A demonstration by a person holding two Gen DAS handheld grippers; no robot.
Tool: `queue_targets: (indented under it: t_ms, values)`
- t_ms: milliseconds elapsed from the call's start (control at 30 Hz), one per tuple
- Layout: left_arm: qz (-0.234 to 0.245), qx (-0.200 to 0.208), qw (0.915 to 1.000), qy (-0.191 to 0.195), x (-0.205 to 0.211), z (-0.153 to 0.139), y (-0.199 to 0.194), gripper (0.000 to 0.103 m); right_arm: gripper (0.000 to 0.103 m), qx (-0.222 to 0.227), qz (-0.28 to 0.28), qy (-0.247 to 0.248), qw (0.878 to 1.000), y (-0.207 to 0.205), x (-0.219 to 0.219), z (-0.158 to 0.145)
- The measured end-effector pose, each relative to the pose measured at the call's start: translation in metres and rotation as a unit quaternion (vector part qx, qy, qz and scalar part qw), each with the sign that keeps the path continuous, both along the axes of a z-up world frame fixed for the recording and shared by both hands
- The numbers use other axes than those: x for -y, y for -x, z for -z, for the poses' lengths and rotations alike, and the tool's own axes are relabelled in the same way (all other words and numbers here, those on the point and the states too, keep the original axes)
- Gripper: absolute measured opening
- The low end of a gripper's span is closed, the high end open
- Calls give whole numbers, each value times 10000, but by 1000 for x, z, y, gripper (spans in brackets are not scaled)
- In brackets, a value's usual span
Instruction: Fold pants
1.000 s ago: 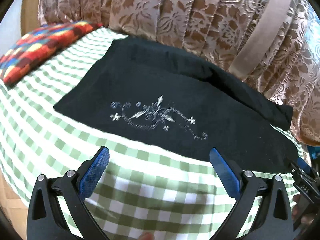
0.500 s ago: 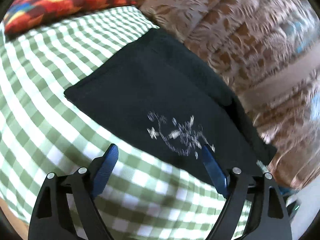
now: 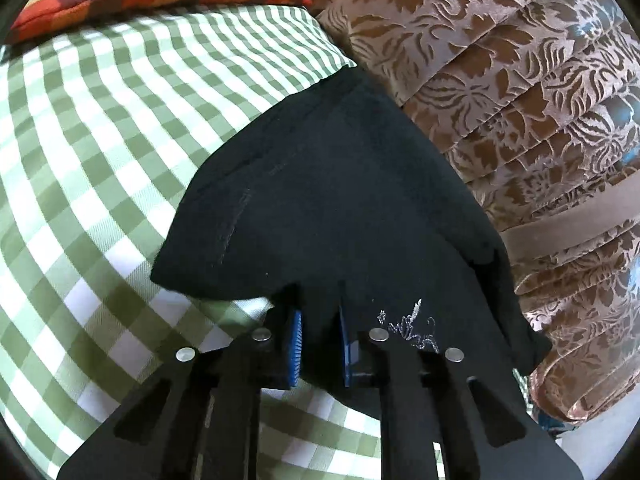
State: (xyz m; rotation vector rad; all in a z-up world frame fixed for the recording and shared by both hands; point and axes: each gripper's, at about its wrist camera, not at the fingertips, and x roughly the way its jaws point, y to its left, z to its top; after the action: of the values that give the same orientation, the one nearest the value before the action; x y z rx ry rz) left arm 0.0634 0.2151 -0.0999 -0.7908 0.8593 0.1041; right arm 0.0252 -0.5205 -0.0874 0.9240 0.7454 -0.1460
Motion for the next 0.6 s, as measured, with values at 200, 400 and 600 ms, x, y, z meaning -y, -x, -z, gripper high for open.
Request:
queue_targets:
  t_ms: [200,400,600]
  values:
    - [158,126,9992,-346,4,-22,8,10,15,-258,103,271,9992,-13,15,3]
    - [331,181,9981,-490,3,-50,25,10,13,-109,-128,823,9965,13,3,-30]
    - [443,60,9966,-698,-2,-61,54,10,13,-404,-250,932,9945,47,1,-30]
